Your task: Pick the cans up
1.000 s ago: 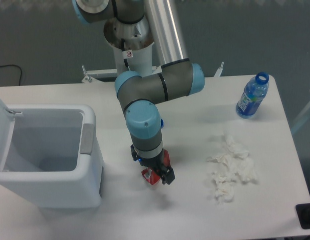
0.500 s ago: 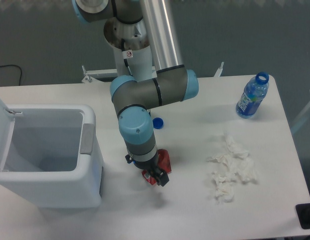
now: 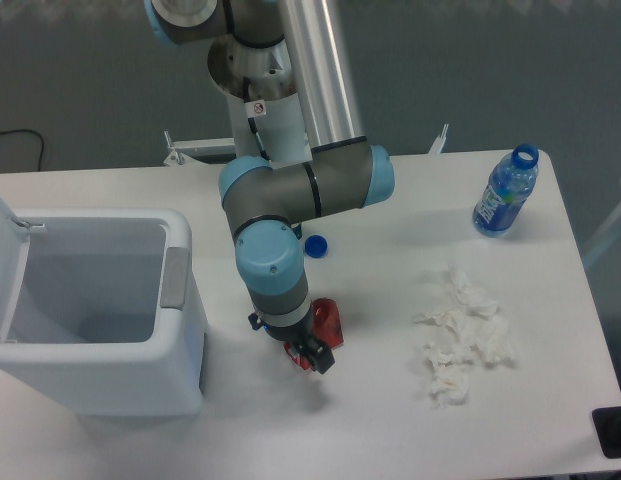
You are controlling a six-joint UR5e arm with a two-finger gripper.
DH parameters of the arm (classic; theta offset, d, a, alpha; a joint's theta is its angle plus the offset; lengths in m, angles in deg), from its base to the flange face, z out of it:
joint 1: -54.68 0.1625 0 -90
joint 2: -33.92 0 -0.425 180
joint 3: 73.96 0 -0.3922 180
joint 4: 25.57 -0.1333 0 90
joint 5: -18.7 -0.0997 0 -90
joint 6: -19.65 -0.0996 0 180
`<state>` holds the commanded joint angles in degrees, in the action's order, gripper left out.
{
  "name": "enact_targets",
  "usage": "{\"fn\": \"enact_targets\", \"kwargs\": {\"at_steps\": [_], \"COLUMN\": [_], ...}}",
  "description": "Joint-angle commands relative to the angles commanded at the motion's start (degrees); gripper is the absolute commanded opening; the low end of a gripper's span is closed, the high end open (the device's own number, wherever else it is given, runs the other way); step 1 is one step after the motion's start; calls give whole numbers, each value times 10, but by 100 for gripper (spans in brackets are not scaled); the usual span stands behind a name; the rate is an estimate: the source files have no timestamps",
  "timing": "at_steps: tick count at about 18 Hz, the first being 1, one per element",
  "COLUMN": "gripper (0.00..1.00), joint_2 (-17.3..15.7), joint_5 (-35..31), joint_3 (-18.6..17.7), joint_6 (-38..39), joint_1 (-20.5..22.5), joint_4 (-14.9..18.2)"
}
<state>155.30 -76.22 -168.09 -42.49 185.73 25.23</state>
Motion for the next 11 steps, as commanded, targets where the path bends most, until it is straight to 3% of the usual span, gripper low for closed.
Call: {"fn": "enact_targets", "kwargs": {"at_steps": [11], "gripper": [100], "joint_2": [10], "joint_5": [-1], "joint_3": [2], "joint_6": [3], "joint_1": [-2], "joint_4": [-1]}}
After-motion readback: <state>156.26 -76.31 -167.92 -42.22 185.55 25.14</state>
